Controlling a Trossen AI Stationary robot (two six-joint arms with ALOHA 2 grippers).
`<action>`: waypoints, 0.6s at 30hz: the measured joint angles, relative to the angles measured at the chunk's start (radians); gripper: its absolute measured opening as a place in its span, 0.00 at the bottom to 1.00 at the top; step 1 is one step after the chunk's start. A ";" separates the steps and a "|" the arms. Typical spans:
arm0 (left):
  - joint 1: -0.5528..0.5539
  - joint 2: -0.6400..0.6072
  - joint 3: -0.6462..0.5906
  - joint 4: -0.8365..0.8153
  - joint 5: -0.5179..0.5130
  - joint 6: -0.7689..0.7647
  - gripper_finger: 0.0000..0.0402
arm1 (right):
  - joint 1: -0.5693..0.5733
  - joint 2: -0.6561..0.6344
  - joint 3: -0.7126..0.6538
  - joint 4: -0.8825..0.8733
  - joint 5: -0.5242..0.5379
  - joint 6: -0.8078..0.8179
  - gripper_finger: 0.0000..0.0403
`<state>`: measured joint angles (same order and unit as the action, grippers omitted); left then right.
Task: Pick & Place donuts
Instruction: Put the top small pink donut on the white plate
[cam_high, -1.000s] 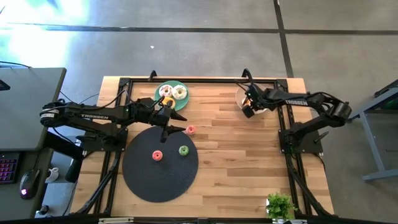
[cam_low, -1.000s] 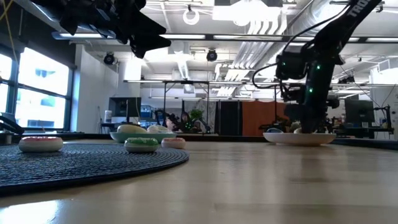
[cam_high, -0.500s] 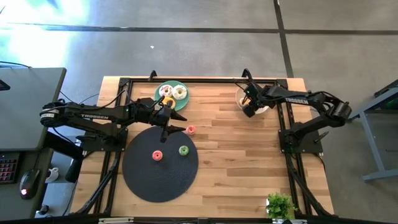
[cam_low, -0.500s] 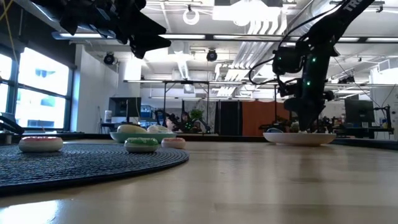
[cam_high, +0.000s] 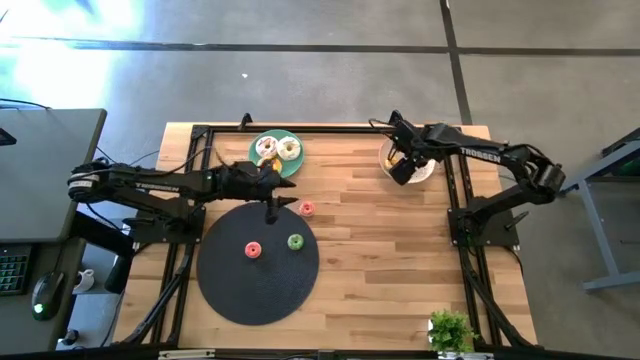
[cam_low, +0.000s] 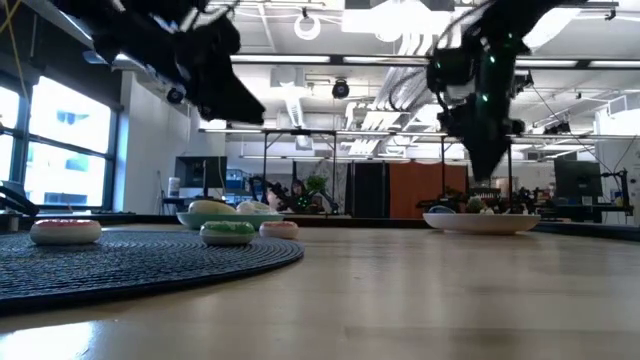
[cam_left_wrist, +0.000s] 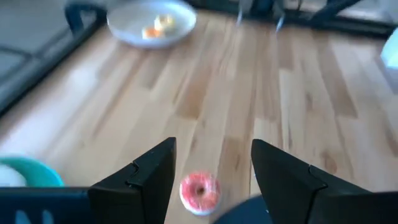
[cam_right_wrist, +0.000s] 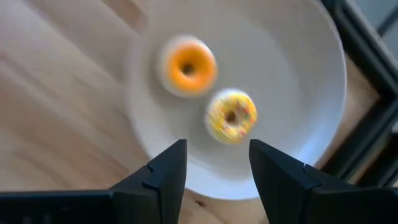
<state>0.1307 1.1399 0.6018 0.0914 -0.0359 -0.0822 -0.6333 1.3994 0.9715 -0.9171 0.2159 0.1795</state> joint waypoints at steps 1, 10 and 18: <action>0.000 0.027 0.000 0.002 0.001 -0.019 0.51 | 0.017 0.000 0.027 -0.006 -0.010 0.000 0.43; 0.000 0.272 0.000 0.012 0.045 -0.185 0.51 | 0.240 0.000 0.146 0.124 -0.125 -0.031 0.43; 0.000 0.402 0.000 0.111 -0.023 -0.201 0.51 | 0.403 0.000 0.048 0.394 -0.210 -0.075 0.43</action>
<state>0.1307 1.5418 0.6018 0.2023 -0.0593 -0.2832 -0.2308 1.3994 1.0196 -0.5232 0.0059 0.1043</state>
